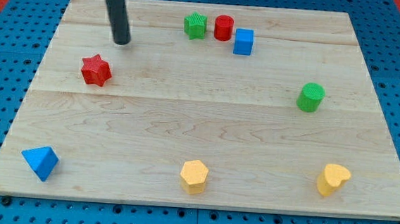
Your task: Move the red star towards the center of the board
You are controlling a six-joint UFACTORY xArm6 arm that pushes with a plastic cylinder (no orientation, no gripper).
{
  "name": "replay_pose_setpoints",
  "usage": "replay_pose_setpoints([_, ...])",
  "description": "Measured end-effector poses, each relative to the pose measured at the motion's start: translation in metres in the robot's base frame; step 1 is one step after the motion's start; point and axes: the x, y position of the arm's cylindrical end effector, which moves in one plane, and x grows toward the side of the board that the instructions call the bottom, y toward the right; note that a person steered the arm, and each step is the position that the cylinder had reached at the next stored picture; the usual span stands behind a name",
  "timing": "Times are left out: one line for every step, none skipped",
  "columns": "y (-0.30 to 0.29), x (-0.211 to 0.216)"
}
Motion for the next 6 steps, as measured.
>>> replay_pose_setpoints([-0.029, 0.003])
replay_pose_setpoints([-0.053, 0.024])
replay_pose_setpoints([-0.035, 0.079])
replay_pose_setpoints([0.019, 0.115])
replay_pose_setpoints([0.046, 0.114])
replay_pose_setpoints([0.058, 0.108])
